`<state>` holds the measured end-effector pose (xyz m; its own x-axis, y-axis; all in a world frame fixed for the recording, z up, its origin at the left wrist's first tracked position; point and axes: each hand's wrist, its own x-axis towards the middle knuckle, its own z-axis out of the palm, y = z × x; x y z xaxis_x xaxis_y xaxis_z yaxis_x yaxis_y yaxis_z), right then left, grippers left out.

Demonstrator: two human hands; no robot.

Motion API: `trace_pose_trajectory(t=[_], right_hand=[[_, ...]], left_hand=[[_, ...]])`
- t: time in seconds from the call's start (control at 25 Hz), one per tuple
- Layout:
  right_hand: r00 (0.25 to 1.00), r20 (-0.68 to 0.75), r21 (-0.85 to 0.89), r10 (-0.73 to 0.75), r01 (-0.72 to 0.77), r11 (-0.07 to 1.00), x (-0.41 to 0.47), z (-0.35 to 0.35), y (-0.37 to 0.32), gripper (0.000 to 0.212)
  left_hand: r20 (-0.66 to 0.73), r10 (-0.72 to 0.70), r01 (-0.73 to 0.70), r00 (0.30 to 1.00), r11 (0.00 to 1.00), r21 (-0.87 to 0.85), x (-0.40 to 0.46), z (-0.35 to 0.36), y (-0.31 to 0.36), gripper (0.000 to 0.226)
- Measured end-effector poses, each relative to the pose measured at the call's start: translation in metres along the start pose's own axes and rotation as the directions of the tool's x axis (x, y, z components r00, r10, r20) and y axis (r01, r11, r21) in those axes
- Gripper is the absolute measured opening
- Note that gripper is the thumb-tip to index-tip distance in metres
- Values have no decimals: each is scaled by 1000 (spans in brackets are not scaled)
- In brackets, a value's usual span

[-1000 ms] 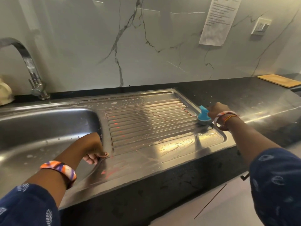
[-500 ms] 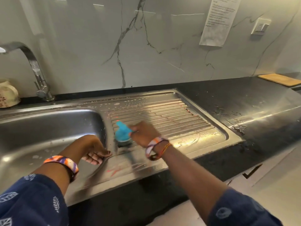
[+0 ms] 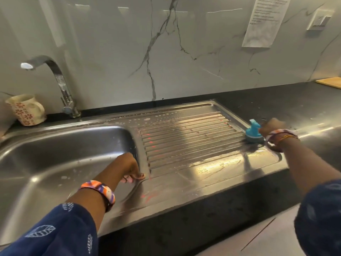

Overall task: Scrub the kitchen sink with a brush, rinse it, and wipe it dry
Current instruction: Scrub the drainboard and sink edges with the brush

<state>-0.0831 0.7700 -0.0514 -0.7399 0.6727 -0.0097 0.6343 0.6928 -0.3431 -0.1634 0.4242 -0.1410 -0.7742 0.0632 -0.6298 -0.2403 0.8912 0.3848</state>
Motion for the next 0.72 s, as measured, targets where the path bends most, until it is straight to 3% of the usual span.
trace_pose_trajectory(t=[0.08, 0.16, 0.28, 0.36, 0.44, 0.56, 0.64, 0.72], right_hand=[[998, 12, -72, -54, 55, 996, 2, 26, -10, 37], [961, 69, -32, -270, 272, 962, -26, 61, -45, 33], [761, 183, 148, -623, 605, 782, -105, 100, -113, 32], [692, 204, 158, -692, 675, 721, -127, 113, -134, 36], [715, 187, 181, -674, 649, 739, -111, 109, -126, 38], [831, 154, 100, -535, 526, 845, -46, 80, -71, 35], [937, 85, -33, -338, 342, 939, 14, 56, -23, 34], [996, 4, -66, -93, 93, 993, 52, 39, 14, 35]], left_hand=[[10, 4, -4, 1000, 997, 82, 1, -2, 6, 28], [31, -23, 17, 999, 984, 177, 2, -3, 11, 26], [19, -27, 23, 999, 981, 192, 4, -4, 18, 24], [19, -18, 14, 1000, 986, 167, 3, -4, 18, 28], [40, -15, 10, 999, 994, 112, 4, -3, 12, 28], [51, -18, 16, 999, 999, 44, 8, -1, 6, 16], [55, -23, 20, 998, 998, 58, 8, -2, 8, 17], [59, -7, 1, 998, 994, 107, 5, -3, 14, 21]])
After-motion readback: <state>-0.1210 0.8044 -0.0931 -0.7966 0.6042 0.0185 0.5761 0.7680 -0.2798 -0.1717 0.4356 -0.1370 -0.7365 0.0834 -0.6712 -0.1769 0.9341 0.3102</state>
